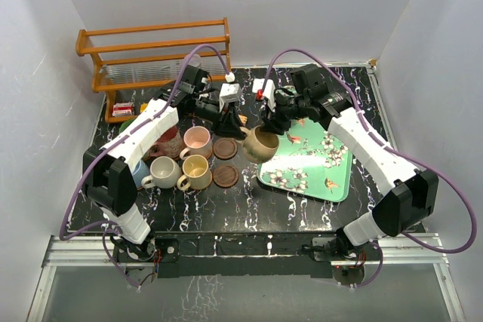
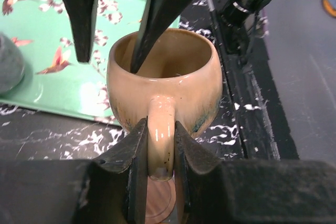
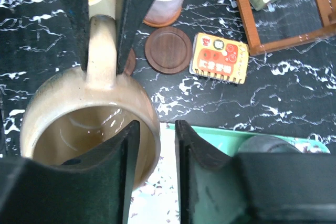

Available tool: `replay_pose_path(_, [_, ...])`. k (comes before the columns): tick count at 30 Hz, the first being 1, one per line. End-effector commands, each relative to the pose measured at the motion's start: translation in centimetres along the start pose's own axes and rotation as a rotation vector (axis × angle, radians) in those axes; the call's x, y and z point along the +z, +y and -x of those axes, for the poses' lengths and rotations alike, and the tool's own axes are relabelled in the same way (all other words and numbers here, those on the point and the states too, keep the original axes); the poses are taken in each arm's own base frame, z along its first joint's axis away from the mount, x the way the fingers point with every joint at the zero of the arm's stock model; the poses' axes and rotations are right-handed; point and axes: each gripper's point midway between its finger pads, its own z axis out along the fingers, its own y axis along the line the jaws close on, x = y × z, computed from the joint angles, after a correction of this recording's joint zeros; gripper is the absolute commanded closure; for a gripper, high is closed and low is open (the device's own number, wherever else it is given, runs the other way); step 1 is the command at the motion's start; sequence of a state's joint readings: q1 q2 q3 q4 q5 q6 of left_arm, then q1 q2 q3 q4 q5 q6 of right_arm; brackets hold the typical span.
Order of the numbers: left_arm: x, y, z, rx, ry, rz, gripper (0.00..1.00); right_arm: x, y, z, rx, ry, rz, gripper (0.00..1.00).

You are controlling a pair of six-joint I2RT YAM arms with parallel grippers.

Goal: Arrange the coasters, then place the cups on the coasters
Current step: Place the cup on the coaster.

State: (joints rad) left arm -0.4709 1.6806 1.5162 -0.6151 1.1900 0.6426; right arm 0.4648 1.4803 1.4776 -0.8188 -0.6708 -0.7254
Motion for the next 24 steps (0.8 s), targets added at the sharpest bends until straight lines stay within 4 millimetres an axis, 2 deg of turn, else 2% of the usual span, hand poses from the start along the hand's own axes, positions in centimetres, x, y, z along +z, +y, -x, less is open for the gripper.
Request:
replay_pose_path(1, [-1.0, 0.4, 1.3, 0.088, 0.018, 0.062, 1.00, -1.7, -2.8, 1.9, 0.010, -0.046, -0.197, 0.58])
replay_pose_path(5, [-2.1, 1.9, 1.5, 0.078, 0.027, 0.148, 1.00, -2.3, -4.5, 1.3, 0.075, -0.042, -0.286, 0.47])
replay_pose_path(11, [-3.6, 4.3, 1.3, 0.068, 0.046, 0.291, 1.00, -2.7, -8.0, -0.7, 0.307, -0.064, -0.419, 0.41])
replay_pose_path(18, [-4.1, 5.4, 0.8, 0.071, 0.064, 0.365, 1.00, -0.2, -8.9, -1.5, 0.561, -0.065, -0.388, 0.31])
replay_pose_path(24, [-4.3, 5.8, 0.7, 0.076, 0.064, 0.390, 1.00, 2.3, -9.1, -2.9, 0.704, -0.015, -0.327, 0.30])
